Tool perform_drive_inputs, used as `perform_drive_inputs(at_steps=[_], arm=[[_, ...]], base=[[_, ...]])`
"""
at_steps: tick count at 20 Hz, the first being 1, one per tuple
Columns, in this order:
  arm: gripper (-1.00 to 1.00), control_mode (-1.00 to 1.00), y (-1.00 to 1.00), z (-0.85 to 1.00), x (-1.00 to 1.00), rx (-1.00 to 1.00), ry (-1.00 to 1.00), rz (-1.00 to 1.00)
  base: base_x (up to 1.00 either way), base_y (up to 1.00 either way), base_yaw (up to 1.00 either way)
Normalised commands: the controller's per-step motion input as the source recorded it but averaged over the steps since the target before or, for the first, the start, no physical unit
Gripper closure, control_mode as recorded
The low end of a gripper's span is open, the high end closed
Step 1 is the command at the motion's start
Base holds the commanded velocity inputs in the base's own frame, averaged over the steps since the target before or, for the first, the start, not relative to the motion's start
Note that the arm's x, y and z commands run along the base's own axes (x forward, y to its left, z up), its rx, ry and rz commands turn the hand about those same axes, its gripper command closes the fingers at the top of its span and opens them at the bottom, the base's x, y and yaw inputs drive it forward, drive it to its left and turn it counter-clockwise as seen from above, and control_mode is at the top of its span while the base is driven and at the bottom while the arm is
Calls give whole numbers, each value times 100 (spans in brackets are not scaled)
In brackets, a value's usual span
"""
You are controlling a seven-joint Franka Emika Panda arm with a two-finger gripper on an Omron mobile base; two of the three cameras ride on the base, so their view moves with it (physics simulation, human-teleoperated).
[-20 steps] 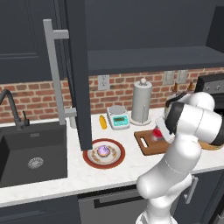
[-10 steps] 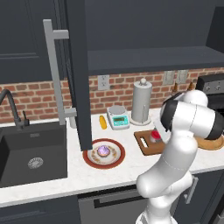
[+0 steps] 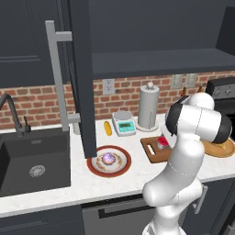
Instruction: From the different types of pastries on the counter, select a croissant and place it on the cutting board. Then retrieve a jar of jam from the cabinet and place it alongside the croissant on the cutting board.
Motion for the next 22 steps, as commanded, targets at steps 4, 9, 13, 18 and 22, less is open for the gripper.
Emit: perform_drive_inputs(at_steps=[4,9,13,18,22], arm=[[-100,-100,1,-5,-18,0,-1,0],[-100,-100,5,39,-8,0,-3,0],[-100,-100,0,77,-2,0,0,0],[-100,-100,-10,33,-1,-5,-5,5],[-100,-100,-11,-6,-12,-40,-35,2]], base=[[0,0,0],[0,0,0],[0,0,0],[0,0,0],[0,0,0]])
